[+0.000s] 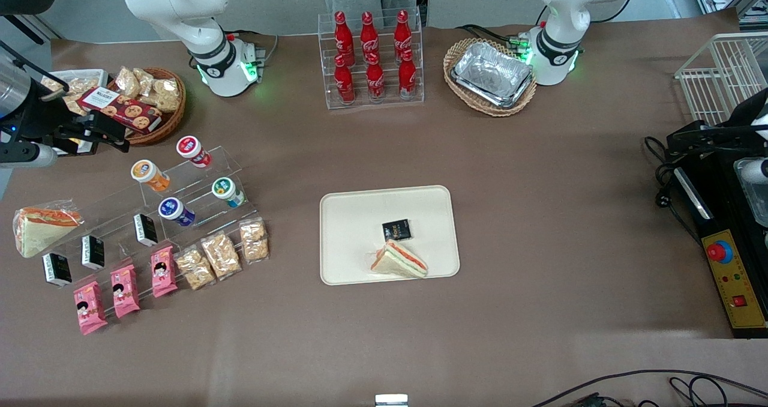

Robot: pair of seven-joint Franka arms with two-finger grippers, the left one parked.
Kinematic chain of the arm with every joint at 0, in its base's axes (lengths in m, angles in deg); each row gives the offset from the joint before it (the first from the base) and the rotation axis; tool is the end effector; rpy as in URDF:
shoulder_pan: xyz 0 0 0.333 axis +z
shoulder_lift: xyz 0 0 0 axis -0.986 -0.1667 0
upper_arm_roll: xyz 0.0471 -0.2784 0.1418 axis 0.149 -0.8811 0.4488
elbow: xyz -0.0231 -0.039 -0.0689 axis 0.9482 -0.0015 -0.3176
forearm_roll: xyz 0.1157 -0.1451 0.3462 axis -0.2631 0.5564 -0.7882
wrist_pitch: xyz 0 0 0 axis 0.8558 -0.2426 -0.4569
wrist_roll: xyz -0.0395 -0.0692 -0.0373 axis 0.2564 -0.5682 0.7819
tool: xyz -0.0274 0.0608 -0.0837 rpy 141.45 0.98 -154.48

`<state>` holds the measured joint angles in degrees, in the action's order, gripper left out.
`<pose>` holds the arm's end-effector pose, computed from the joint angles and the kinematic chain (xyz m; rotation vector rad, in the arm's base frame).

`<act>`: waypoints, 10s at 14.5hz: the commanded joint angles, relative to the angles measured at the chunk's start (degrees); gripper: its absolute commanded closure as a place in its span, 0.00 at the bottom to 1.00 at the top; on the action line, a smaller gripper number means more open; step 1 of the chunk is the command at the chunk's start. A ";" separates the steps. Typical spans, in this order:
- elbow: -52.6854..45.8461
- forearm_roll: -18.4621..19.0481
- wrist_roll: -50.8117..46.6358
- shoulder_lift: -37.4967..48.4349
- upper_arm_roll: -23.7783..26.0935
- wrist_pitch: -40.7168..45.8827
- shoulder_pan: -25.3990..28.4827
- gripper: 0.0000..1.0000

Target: Place green gum on tray

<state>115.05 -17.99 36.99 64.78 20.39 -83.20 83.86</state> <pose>0.5319 0.0305 0.6506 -3.1241 0.0316 0.0914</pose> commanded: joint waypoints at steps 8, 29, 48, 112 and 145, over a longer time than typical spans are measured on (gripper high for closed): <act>-0.42 1.55 -0.10 -1.71 0.34 -0.89 0.84 0.00; 27.42 -0.65 -0.28 3.20 4.47 -26.19 0.94 0.00; 58.46 -0.47 -0.72 8.49 7.55 -60.48 1.11 0.00; 23.57 -4.07 -48.96 -30.26 -7.48 -62.05 43.73 0.71; -4.82 -5.04 -12.00 -11.92 -8.62 -14.34 24.08 0.00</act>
<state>108.89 -23.83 16.44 48.76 11.39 -98.95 113.84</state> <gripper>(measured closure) 0.000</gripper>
